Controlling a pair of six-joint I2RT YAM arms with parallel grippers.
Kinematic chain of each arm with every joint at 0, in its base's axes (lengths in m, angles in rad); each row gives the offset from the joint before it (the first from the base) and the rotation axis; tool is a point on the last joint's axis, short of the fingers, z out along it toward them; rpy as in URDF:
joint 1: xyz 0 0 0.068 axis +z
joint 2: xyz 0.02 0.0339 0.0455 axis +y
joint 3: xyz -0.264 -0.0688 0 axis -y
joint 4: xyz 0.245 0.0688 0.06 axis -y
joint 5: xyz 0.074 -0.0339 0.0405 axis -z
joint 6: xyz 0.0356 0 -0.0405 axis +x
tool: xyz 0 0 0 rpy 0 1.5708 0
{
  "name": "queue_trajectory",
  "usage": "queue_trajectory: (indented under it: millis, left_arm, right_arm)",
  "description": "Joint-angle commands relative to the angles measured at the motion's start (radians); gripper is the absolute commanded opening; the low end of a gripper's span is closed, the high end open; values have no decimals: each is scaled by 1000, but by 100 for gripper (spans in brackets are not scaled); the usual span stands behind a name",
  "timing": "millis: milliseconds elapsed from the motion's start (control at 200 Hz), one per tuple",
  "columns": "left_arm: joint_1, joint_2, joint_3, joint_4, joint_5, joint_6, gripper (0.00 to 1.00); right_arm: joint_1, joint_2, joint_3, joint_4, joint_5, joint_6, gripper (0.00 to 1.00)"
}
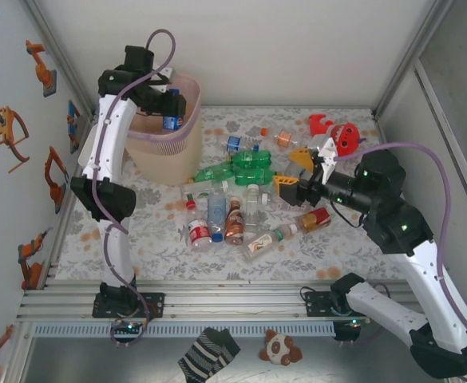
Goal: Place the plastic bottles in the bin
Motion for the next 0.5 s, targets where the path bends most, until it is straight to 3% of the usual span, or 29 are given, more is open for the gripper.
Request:
queue_trajectory:
  millis: [0,496]
  left_arm:
    - [4,68,-17,3,30,-11,55]
    - [4,204,-126,46,28,-20,56]
  right_arm:
    - [8,-22,15,-5,15,15,74]
    - [8,-46,5,-20,33,15,74]
